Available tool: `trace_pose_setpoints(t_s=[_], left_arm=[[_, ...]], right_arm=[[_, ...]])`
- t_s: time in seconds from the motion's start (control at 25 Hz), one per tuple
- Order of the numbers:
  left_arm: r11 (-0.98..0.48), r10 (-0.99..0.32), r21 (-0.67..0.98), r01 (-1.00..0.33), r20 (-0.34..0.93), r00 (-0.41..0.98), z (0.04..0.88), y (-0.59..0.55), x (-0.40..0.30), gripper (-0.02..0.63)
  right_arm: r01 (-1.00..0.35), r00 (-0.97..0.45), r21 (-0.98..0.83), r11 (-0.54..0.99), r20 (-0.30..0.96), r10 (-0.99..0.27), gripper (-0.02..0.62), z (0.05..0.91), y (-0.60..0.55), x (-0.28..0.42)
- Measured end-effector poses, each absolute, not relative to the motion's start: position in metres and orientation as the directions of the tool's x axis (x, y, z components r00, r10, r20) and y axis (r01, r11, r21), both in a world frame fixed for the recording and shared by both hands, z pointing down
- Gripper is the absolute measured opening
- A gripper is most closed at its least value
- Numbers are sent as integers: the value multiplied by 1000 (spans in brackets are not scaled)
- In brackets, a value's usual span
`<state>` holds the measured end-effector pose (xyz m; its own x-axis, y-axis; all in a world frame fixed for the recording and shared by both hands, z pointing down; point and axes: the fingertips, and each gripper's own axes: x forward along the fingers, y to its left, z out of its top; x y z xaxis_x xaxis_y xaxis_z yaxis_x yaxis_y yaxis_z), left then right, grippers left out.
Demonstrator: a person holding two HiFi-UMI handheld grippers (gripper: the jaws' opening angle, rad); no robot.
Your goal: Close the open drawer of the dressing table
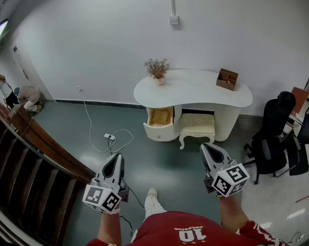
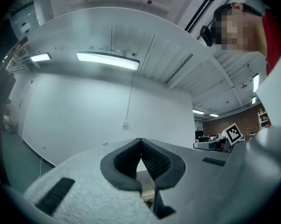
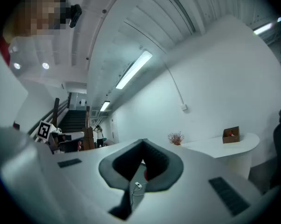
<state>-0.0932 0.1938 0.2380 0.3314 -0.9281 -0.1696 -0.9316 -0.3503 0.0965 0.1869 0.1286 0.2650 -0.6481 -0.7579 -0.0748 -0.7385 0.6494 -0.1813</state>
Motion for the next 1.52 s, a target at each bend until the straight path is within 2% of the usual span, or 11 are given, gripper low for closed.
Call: trace_pose_setpoints(t_s=[0.68,1.24,1.52], left_arm=[[-383,-916,97,-919,-165,365,237,212,-77,0],[-387,-919,89,-918,-126,375,245,206,-84,0],[-376,-925,174,-910,-125,358,264,187,-111,0]], right_arm=[[-748,-652,-132,650,-37,-758,3,268,154,186],[-730,-663,-181,659,-50,-747,5,271,146,173],[-743,-652,-168,647,-34,-757,5,277,127,153]])
